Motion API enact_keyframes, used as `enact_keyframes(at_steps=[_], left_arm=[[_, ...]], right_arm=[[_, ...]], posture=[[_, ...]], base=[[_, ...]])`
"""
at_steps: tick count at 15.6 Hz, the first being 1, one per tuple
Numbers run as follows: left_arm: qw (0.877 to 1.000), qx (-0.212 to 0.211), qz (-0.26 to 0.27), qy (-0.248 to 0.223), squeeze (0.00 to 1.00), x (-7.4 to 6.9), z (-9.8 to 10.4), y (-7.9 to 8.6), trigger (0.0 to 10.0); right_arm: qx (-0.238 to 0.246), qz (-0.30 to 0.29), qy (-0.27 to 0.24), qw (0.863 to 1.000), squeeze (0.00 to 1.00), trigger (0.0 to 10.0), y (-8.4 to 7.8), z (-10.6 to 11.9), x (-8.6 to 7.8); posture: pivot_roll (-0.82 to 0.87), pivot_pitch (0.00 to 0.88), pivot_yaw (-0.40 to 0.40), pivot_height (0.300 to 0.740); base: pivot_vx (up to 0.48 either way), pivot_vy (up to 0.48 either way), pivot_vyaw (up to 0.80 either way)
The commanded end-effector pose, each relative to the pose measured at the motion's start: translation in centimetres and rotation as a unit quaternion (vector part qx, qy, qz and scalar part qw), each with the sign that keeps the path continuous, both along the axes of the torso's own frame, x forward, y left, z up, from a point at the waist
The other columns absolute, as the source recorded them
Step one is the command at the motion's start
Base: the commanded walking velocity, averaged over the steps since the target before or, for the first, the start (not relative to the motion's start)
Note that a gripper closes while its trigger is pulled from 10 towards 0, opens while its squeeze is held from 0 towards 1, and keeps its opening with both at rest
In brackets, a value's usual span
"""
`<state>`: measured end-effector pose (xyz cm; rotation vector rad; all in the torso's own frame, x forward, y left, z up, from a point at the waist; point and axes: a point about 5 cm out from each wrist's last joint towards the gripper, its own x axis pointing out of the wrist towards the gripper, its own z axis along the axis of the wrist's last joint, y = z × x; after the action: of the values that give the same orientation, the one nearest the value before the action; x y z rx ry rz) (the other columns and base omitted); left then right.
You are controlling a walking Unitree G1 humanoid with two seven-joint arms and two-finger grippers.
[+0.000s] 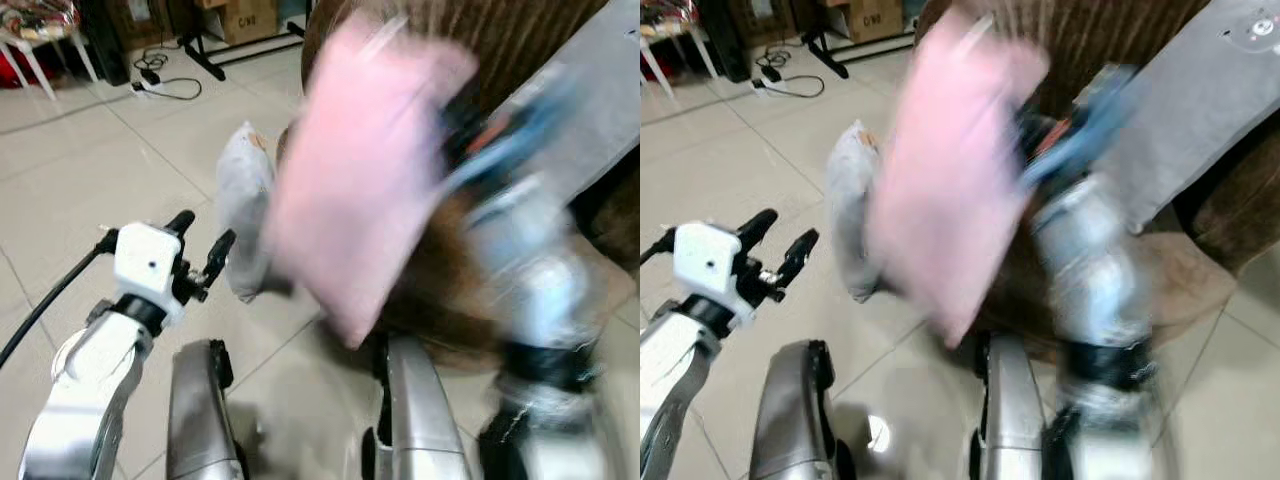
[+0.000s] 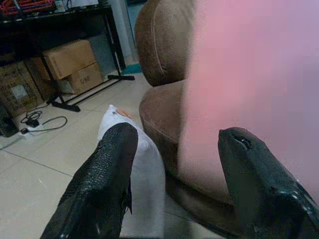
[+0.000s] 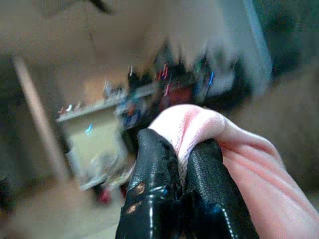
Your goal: Move the pillow to the sofa from floor
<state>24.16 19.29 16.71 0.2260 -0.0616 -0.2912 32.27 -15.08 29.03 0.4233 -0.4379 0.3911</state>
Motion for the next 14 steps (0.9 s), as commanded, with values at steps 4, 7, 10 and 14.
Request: enact_keyframes(at_steps=[4,7,10,14], left_arm=[[1.0,0.011,0.017,0.002,0.0,1.0,0.1,0.1,10.0],[0.999,0.026,0.035,0.017,0.0,1.1,-0.7,0.0,10.0],[0.997,0.033,0.067,0.013,0.0,1.6,-0.8,0.3,10.0],[0.997,0.035,0.072,0.011,0.0,1.8,-1.0,-0.2,10.0]], right_arm=[[-0.148,-0.07,0.005,0.987,0.0,10.0,-0.2,0.8,-0.9],[-0.231,-0.063,0.165,0.957,0.0,10.0,3.0,-7.9,-0.3],[-0.229,-0.078,0.214,0.947,0.0,10.0,3.3,-10.5,-0.3],[-0.22,-0.085,0.216,0.948,0.0,10.0,3.5,-10.9,-0.6]], posture=[[-0.11,0.0,0.007,0.448],[-0.1,0.0,-0.004,0.456],[-0.09,0.0,-0.023,0.491],[-0.09,0.0,-0.02,0.526]], base=[[0.0,0.0,0.0],[0.0,0.0,0.0],[0.0,0.0,0.0],[0.0,0.0,0.0]])
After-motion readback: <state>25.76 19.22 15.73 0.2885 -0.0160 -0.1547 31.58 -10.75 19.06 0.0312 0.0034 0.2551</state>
